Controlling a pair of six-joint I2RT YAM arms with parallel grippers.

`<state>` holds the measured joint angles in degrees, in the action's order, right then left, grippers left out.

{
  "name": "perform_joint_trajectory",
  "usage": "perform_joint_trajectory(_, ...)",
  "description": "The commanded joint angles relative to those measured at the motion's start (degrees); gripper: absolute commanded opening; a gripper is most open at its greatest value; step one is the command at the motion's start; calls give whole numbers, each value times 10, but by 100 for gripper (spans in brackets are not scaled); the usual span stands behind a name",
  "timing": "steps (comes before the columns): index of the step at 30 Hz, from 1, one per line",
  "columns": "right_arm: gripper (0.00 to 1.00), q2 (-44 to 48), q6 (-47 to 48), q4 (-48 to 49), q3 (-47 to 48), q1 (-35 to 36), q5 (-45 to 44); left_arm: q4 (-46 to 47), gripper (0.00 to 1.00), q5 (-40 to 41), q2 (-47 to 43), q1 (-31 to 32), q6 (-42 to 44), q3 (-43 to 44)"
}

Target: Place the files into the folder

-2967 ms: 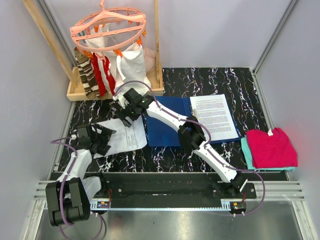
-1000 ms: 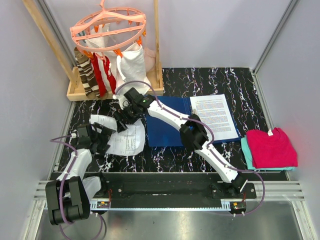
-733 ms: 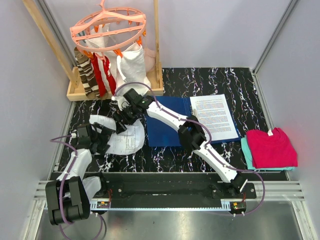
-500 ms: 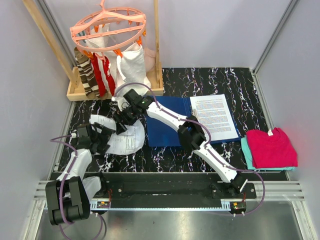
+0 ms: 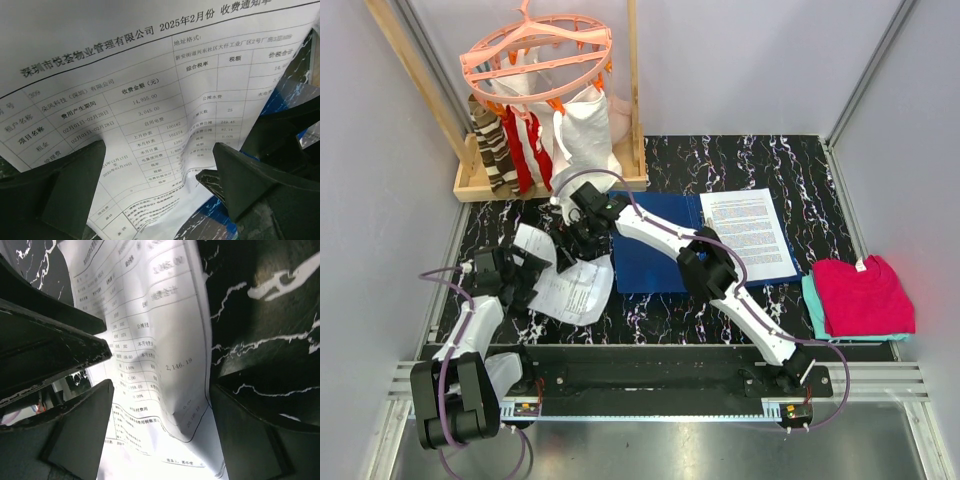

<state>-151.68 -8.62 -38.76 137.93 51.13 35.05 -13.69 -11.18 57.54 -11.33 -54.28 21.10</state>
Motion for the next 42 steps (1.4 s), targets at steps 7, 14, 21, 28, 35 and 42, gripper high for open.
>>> perform_joint_trajectory(7,88,70,-48,33,-27,8,-21,-48,99,68,-25,-3,62,39)
perform_joint_trajectory(14,88,60,-50,34,-19,6,-17,-62,99,78,-30,-3,66,35)
perform_joint_trajectory(21,91,39,-40,39,3,6,-41,-56,99,78,-40,-3,57,29)
perform_joint_trajectory(28,91,5,-39,42,34,10,-74,-40,99,73,-27,-3,49,23)
perform_joint_trajectory(35,90,-20,-46,47,41,11,-67,-15,99,61,-14,-3,32,12)
perform_joint_trajectory(42,86,-18,-61,52,13,15,-44,4,99,58,-11,-2,18,-4)
